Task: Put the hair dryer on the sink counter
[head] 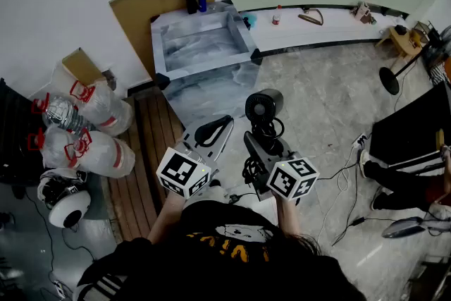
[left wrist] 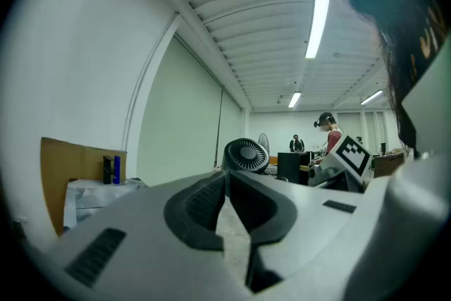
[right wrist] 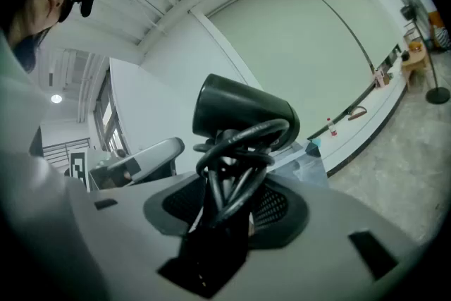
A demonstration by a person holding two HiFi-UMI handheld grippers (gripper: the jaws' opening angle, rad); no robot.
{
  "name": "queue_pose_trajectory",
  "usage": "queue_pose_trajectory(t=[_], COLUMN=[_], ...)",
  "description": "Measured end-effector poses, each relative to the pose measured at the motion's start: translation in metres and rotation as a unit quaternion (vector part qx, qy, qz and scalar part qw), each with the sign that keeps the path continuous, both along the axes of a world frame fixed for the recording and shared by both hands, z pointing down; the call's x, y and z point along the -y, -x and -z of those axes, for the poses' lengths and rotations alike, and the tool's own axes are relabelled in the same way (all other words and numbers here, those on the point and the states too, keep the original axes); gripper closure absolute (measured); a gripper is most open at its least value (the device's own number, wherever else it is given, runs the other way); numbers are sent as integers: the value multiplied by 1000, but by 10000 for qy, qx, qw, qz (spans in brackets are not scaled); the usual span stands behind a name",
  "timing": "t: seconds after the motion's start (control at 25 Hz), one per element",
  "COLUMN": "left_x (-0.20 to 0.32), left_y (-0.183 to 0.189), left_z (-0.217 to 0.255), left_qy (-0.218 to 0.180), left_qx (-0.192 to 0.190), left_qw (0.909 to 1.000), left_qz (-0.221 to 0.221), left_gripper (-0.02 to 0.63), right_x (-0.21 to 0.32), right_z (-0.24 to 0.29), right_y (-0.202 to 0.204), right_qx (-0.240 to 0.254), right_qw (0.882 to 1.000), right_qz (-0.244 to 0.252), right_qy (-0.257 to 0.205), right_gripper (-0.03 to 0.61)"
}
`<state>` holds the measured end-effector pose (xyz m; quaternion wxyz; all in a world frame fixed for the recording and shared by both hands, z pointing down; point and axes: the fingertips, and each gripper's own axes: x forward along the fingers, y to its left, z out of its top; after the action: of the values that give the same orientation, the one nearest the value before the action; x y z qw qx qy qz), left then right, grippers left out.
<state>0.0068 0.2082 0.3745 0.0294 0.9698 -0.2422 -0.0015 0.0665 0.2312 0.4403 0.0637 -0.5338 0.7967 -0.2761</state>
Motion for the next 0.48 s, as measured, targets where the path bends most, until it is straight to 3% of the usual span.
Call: queue_pose_trajectory(t=[0.48], left_x=[21], left_y=[11], left_z=[2], left_qy=[8], left_qx=[-40], left_qw=[9999], left_qz=[-111], left_gripper=[590], right_x=[17], right_z=[-1], right_y=[11], right_qx=[-96], right_qw=[9999], right_qz=[-123], right_qy=[50], right_gripper=[402])
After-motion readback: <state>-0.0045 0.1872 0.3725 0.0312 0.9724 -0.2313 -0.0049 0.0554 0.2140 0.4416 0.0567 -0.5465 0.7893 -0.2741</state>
